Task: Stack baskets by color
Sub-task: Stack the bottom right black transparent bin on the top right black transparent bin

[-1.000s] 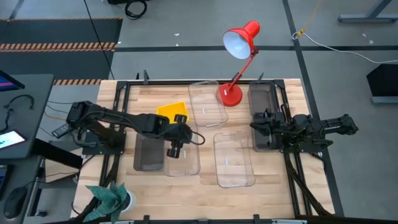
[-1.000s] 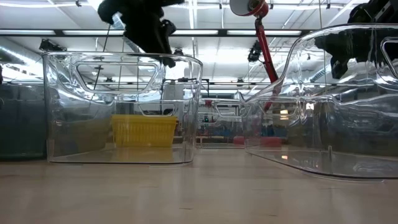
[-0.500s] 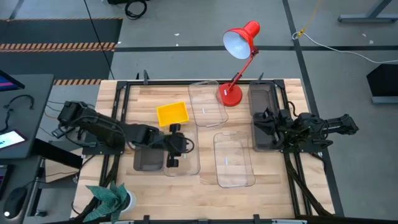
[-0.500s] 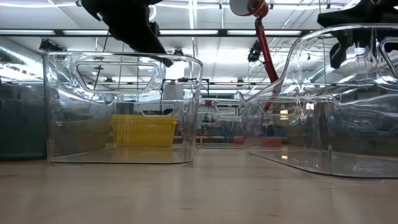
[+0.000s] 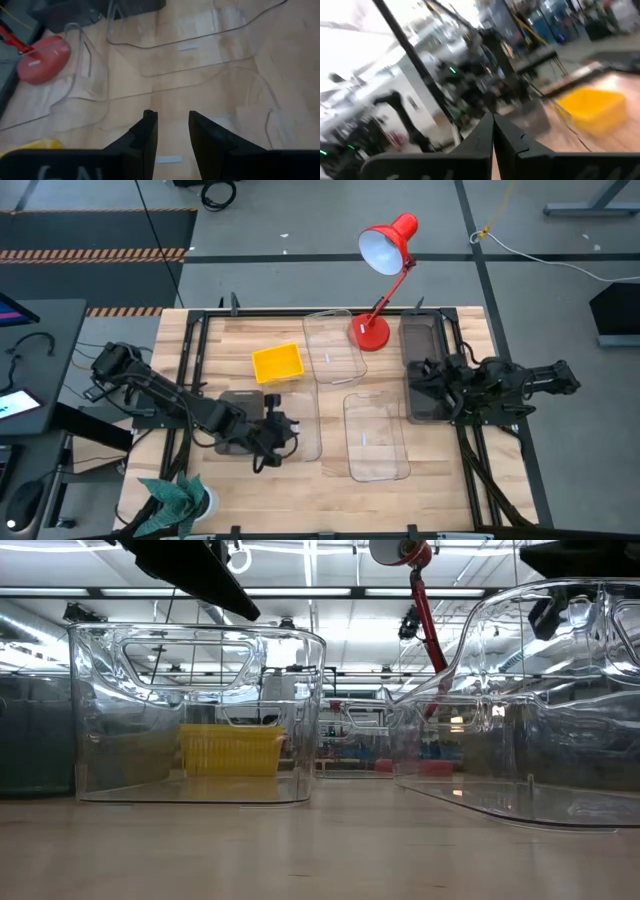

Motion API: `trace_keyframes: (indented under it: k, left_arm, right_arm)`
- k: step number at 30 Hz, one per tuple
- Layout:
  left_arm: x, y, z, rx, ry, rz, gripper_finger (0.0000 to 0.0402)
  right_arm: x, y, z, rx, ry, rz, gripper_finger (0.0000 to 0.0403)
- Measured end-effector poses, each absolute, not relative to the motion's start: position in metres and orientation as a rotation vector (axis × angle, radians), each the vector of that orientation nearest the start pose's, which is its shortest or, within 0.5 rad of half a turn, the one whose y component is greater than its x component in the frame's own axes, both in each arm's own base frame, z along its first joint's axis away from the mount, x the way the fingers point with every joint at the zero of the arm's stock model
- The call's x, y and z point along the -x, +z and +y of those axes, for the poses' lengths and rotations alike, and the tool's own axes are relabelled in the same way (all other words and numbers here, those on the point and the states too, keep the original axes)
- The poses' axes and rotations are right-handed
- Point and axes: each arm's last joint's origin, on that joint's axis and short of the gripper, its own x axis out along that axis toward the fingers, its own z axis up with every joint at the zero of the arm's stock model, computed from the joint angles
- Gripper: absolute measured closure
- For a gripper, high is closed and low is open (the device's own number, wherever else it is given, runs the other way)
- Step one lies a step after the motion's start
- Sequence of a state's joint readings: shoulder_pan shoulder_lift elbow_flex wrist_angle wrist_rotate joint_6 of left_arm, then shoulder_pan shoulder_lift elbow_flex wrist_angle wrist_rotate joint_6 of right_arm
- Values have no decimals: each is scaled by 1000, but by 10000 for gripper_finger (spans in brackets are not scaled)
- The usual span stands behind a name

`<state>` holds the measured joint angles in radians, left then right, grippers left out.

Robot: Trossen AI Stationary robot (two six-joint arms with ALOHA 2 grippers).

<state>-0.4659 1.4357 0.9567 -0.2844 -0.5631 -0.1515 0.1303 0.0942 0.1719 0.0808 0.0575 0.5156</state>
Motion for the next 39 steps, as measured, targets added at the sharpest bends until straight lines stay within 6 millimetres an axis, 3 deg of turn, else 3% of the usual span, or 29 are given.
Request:
trace_keyframes:
  k: [3, 7, 10, 16, 25, 31, 39]
  left_arm:
    - [-273, 238, -119, -213, 154, 613, 285]
    - [-268, 215, -116, -184, 151, 560, 285]
    - [-266, 209, -115, -171, 159, 543, 285]
    - [-262, 217, -110, -267, 163, 523, 285]
    - [-235, 227, -79, -287, 160, 446, 285]
    - [-219, 228, -71, -273, 129, 373, 285]
    - [-208, 218, -61, -305, 145, 361, 285]
  right_arm:
    - [-95, 232, 11, -508, 74, -24, 398]
    - [-100, 246, 11, -510, 21, 127, 398]
    - [-104, 255, 10, -528, -44, 237, 398]
    - [-111, 270, 12, -560, -121, 471, 398]
    - [-106, 305, 23, -570, -144, 787, 398]
    - [-111, 305, 33, -641, -105, 949, 398]
    - [-124, 287, 48, -740, -105, 1243, 401]
